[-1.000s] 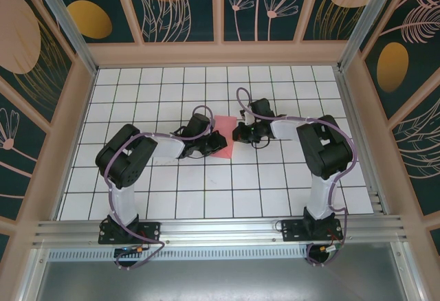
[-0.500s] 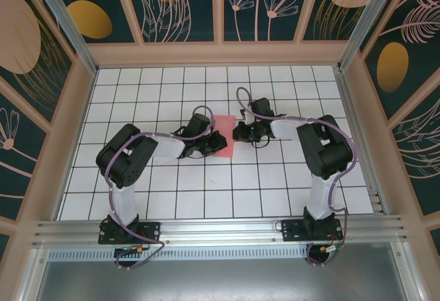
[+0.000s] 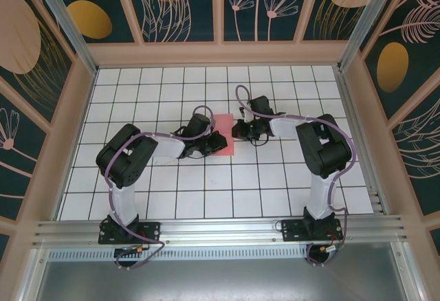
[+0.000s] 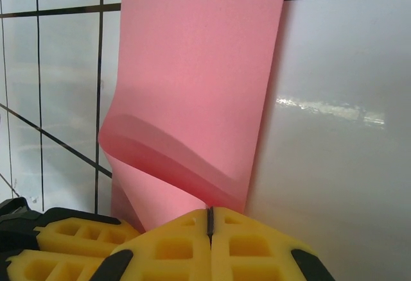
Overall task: Fold a paper plane with a square sheet of paper (pick it up from the middle)
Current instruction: Fold the triangle a second time at the center of the table.
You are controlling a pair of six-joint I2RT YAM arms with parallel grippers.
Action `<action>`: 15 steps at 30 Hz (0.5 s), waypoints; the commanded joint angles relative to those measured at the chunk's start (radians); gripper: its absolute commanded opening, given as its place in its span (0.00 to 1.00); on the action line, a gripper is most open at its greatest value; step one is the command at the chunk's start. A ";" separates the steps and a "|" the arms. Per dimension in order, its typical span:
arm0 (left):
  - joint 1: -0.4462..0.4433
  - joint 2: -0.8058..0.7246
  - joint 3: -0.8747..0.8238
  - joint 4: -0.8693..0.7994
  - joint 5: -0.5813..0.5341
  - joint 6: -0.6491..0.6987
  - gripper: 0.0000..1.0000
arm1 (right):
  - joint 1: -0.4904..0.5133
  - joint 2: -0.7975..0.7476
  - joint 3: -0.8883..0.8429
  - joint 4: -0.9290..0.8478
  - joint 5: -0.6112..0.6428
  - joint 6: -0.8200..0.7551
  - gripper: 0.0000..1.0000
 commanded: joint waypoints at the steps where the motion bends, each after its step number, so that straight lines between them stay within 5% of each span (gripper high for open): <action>1: -0.005 -0.050 0.020 0.017 -0.011 0.030 0.15 | 0.006 0.022 0.030 -0.014 0.013 -0.031 0.01; 15: -0.005 -0.018 0.050 -0.034 -0.123 0.036 0.13 | 0.006 0.032 0.039 -0.017 0.017 -0.041 0.01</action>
